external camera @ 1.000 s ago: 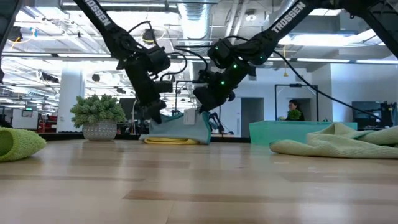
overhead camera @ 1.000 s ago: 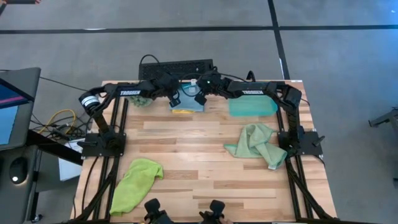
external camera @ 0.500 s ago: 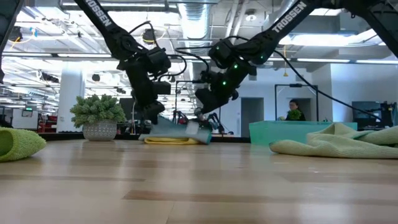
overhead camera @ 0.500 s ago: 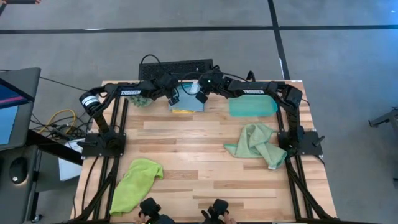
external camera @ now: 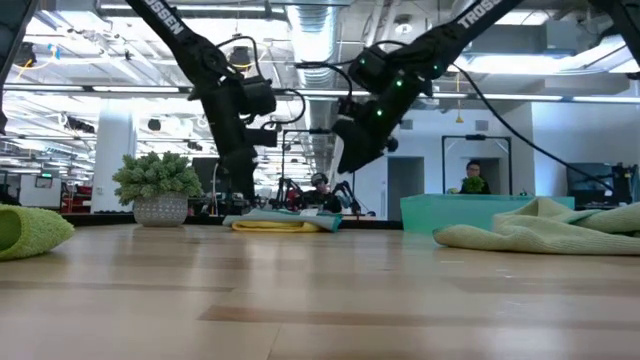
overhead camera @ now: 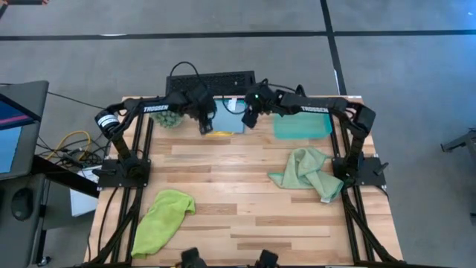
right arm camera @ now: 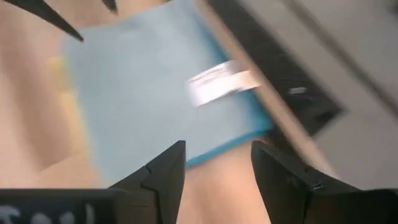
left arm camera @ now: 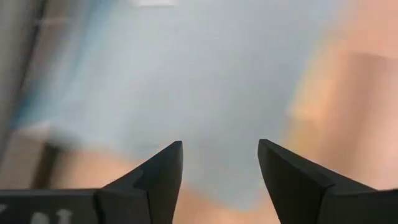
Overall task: Fold microfiber towels
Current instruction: Adjust the stack of folded microfiber cloths
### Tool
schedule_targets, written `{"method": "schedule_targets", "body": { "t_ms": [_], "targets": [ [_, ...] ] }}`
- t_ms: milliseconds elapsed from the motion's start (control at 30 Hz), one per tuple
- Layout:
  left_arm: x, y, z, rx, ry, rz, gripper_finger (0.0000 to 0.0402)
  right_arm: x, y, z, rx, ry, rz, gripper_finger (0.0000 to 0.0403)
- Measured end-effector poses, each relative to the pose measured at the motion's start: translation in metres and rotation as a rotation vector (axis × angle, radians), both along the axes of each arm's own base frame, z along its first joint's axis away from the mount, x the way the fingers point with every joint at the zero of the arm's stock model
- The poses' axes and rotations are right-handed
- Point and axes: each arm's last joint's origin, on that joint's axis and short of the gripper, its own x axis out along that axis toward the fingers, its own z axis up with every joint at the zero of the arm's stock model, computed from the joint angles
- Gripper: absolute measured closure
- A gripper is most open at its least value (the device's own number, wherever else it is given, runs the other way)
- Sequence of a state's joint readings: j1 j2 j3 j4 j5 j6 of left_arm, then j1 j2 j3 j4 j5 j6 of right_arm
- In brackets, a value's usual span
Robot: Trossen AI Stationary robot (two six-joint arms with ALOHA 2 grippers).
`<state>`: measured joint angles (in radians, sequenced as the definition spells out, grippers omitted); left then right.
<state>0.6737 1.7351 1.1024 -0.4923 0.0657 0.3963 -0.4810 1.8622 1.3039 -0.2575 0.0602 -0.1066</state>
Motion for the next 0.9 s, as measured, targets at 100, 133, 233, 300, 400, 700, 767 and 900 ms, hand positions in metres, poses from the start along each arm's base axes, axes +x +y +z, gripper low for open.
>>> {"method": "schedule_targets", "body": {
  "t_ms": [100,133,233,300,400,700,767,900],
  "targets": [
    [0.005,-0.006,-0.003,-0.041,-0.078,-0.105,0.0211,0.003,0.018,-0.017,-0.008,0.039,0.114,0.0215],
    [0.008,-0.008,-0.004,-0.019,-0.089,-0.121,0.0215,0.005,0.024,-0.023,-0.024,0.058,0.156,0.0219],
    [0.011,-0.013,-0.01,0.055,-0.068,-0.136,0.0225,0.013,0.042,-0.034,-0.069,0.077,0.251,0.0232],
    [0.013,-0.018,-0.013,0.094,-0.044,-0.152,0.0231,0.022,0.052,-0.043,-0.105,0.088,0.263,0.024],
    [0.014,-0.022,-0.014,0.135,0.001,-0.143,0.0241,0.03,0.062,-0.062,-0.145,0.141,0.253,0.0249],
    [0.014,-0.025,-0.015,0.108,0.008,-0.135,0.0278,0.033,0.064,-0.074,-0.179,0.173,0.155,0.027],
    [0.014,-0.026,-0.015,0.083,0.008,-0.133,0.0281,0.032,0.064,-0.072,-0.172,0.174,0.16,0.0272],
    [0.011,-0.03,-0.018,0.058,0.048,-0.121,0.0281,0.03,0.064,-0.078,-0.119,0.193,0.197,0.0273]
  ]
}}
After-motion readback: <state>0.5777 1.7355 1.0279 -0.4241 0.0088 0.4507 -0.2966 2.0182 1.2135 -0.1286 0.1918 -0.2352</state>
